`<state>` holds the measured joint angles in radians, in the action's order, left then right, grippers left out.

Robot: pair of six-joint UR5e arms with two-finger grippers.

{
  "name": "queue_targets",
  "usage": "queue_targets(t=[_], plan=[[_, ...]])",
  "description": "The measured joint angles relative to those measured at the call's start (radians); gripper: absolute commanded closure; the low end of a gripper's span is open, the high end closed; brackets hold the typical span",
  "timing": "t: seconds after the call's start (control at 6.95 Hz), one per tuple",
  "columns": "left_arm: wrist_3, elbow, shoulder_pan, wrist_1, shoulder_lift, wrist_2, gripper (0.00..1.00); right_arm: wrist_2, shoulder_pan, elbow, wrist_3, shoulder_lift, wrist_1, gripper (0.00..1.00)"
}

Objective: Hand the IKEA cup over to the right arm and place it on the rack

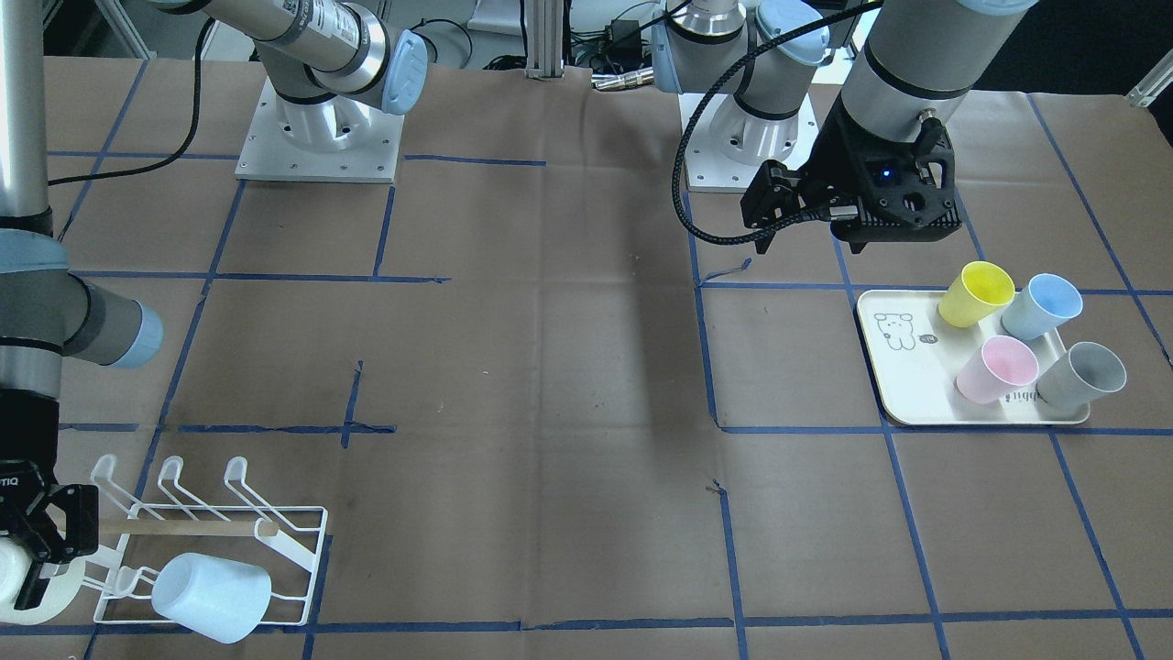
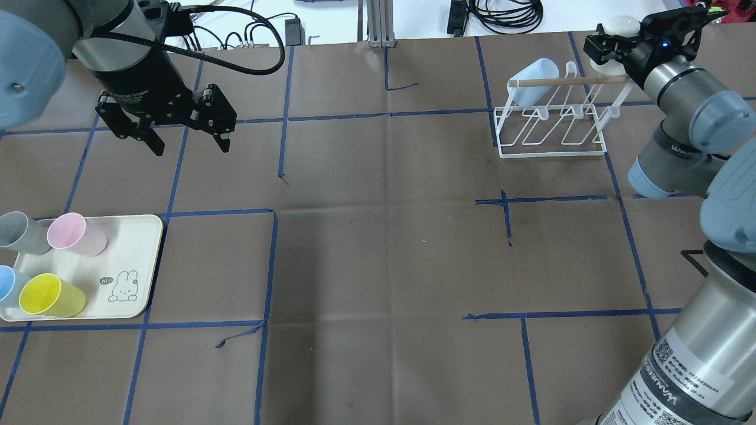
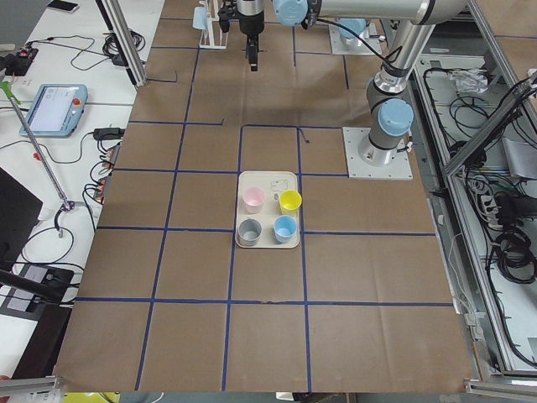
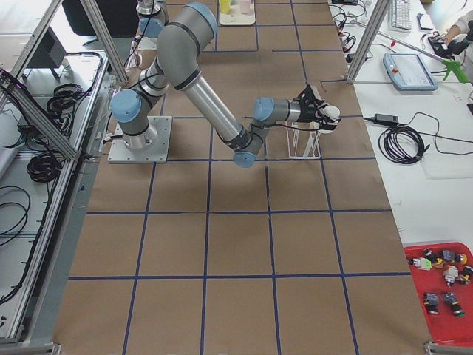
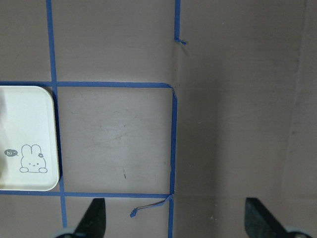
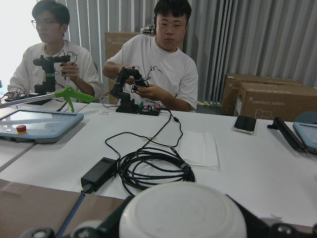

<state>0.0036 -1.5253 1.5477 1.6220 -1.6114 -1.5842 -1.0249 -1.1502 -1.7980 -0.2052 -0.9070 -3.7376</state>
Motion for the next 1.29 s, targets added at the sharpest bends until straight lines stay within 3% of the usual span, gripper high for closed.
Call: queue_targets(t=[0.14, 0.29, 0.43, 1.29], plan=[[0.0, 0.019, 0.0, -0.001, -0.019, 0.001, 0.0, 0.0, 0.0, -0.002, 0.0, 0.007, 0.0, 0.9], [-0.002, 0.041, 0.0, -0.001, -0.038, 0.001, 0.0, 0.0, 0.0, -0.004, 0.0, 0.011, 0.001, 0.55], [-0.004, 0.054, 0.0, 0.001, -0.05, 0.001, 0.0, 0.0, 0.0, -0.006, 0.0, 0.012, 0.002, 0.01], [-0.002, 0.036, 0.003, 0.004, -0.024, -0.001, 0.0, -0.005, 0.0, 0.002, 0.006, -0.004, 0.02, 0.0]])
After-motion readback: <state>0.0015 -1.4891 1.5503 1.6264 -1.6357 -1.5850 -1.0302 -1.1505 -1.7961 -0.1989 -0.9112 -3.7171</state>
